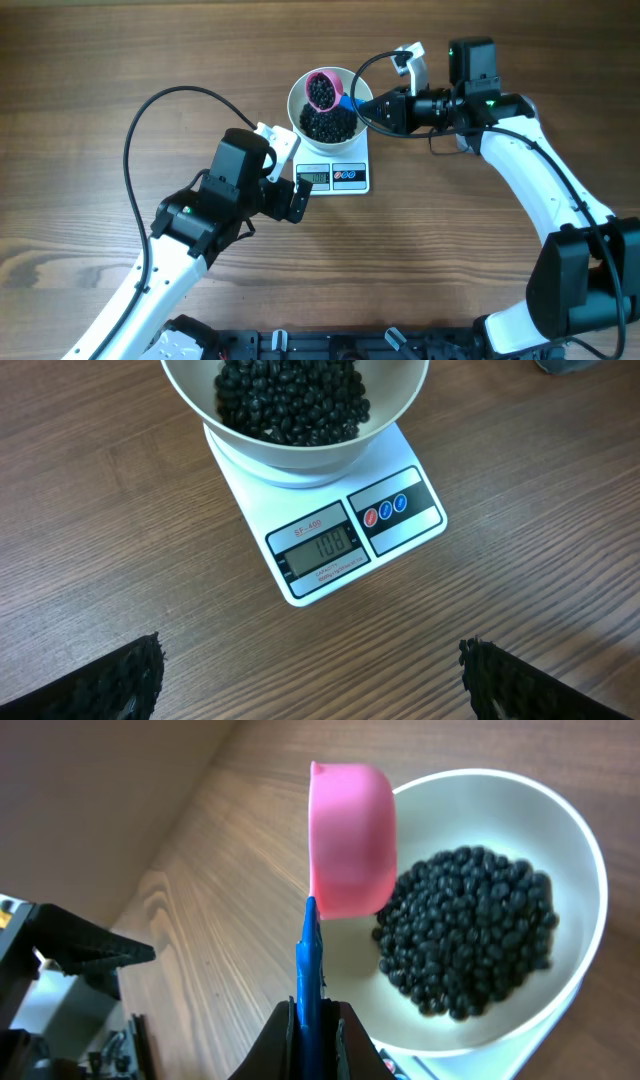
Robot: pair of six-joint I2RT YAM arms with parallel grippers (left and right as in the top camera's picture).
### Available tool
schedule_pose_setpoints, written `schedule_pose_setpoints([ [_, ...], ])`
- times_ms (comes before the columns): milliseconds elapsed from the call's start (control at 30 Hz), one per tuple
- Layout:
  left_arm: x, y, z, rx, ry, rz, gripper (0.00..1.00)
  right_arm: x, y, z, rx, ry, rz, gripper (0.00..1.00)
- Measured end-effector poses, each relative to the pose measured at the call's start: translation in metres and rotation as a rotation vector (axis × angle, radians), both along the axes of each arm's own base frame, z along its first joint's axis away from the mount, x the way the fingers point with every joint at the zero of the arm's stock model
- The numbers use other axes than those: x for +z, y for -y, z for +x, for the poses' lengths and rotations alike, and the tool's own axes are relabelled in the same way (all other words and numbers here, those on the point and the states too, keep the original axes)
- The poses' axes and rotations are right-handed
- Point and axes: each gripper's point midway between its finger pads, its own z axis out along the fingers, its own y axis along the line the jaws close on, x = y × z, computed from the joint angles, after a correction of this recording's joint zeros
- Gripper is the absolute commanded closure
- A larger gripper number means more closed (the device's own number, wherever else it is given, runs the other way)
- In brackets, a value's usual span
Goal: Scoop item into bowl and weigh 150g on scale
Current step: 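Tip the scoop to pour beans into the white bowl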
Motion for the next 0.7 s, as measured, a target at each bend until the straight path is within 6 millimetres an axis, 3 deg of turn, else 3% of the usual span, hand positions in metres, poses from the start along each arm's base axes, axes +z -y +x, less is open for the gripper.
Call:
schedule_pose_setpoints([
  [433, 0.000, 0.000, 0.000, 0.000, 0.000, 0.000, 0.00, -0.012, 0.016, 0.016, -0.060, 0.094, -0.143, 0.96],
  [700, 0.000, 0.000, 0.000, 0.000, 0.000, 0.000, 0.00, -0.006, 0.023, 0.013, -0.060, 0.146, -0.196, 0.96],
])
